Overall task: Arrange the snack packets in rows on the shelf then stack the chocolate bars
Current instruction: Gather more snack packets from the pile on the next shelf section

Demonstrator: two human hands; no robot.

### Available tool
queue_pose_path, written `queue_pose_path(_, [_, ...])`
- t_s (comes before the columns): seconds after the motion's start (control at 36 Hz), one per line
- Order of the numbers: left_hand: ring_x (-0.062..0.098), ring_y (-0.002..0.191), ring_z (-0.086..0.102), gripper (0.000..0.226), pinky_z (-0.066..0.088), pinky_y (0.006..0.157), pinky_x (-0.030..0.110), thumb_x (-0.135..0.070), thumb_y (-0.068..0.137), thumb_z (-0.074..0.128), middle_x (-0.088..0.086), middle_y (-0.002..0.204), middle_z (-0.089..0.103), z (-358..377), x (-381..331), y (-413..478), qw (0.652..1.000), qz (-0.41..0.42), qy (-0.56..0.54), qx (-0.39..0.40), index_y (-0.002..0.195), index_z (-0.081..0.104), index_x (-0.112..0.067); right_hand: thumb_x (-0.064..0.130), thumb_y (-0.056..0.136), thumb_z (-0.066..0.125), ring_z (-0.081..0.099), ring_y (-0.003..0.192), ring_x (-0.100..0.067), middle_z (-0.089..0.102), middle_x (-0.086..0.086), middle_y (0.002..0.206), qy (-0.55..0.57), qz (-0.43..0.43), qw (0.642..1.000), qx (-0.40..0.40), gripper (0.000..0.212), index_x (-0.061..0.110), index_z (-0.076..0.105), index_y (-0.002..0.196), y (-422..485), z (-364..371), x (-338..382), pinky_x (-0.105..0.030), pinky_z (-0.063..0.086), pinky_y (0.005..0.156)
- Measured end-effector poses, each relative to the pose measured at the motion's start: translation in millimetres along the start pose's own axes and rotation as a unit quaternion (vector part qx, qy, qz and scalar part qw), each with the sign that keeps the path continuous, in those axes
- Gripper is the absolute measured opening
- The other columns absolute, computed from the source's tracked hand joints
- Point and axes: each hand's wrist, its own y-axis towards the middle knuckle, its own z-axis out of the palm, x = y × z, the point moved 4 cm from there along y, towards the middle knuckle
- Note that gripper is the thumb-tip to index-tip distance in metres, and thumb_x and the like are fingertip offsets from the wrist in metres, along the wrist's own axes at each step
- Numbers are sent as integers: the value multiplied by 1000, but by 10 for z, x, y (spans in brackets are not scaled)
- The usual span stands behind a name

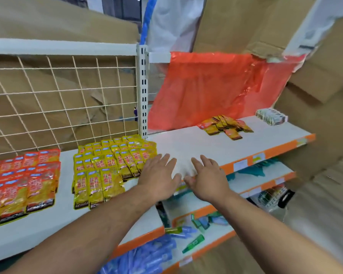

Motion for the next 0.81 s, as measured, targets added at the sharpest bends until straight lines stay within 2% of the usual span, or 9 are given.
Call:
queue_pose_path(0.22, [26, 149, 15, 62, 13, 121, 44, -53, 99, 34, 1, 163, 20, 298, -376, 730, 997, 55, -22, 40, 154, 26, -26, 58, 96, 46, 21, 148, -28, 21, -6, 164, 3, 68, 998, -2, 71, 27, 25, 156, 332, 2, -607, -44, 26, 118])
queue_pose_path(0.61, [26, 148, 18, 62, 16, 120, 43, -54, 99, 32, 2, 162, 24, 457, -843, 2101, 988, 147, -23, 41, 154, 27, -25, 57, 96, 47, 21, 148, -27, 19, -5, 164, 1, 160, 987, 6, 72, 26, 22, 157, 1139, -130, -1385, -43, 29, 118])
queue_pose_path(0.81, [25, 148, 18, 61, 16, 120, 43, -52, 99, 35, 1, 162, 24, 580, -1093, 2592, 986, 155, -42, 42, 153, 29, -25, 56, 96, 48, 22, 147, -26, 21, -4, 163, 22, 172, 985, 1, 72, 27, 24, 157, 1470, -135, -1792, -43, 31, 116])
